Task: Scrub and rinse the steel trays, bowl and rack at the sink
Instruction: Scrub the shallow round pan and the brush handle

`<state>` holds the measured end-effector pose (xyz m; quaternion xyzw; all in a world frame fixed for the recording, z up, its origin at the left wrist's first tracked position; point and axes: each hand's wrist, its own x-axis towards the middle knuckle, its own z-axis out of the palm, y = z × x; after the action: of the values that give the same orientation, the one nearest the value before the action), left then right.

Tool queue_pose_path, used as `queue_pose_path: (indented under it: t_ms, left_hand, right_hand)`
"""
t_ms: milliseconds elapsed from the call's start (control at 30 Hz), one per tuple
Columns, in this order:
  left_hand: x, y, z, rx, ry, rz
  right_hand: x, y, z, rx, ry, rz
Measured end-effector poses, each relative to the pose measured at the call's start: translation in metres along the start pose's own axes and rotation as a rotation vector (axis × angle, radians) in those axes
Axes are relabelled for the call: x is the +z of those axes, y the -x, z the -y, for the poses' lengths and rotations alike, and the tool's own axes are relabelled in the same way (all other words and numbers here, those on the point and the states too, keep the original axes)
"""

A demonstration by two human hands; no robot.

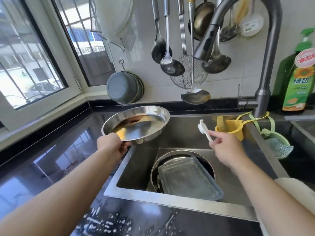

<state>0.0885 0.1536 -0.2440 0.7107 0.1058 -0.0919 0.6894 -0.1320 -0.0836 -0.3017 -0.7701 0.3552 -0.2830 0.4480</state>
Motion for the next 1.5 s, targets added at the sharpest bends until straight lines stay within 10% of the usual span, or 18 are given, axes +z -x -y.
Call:
queue_pose_path:
  t_ms: [533,800,1167,1500]
  left_hand:
    - [0.024,0.097,0.011,1.051,-0.866,0.12]
    - [0.033,0.099,0.01,1.234,-0.921,0.118]
    - [-0.027,0.042,0.021,0.298,-0.218,-0.023]
    - [-0.102,0.025,0.038,0.157,-0.13,0.106]
  right_hand:
    - [-0.023,0.011,0.009,0.026,-0.107,-0.231]
    - [-0.027,0.012,0.007,0.031,-0.08,-0.217]
    - [-0.015,0.018,0.009,-0.098,0.015,0.026]
    - [0.01,0.046,0.05,-0.401,0.266,0.083]
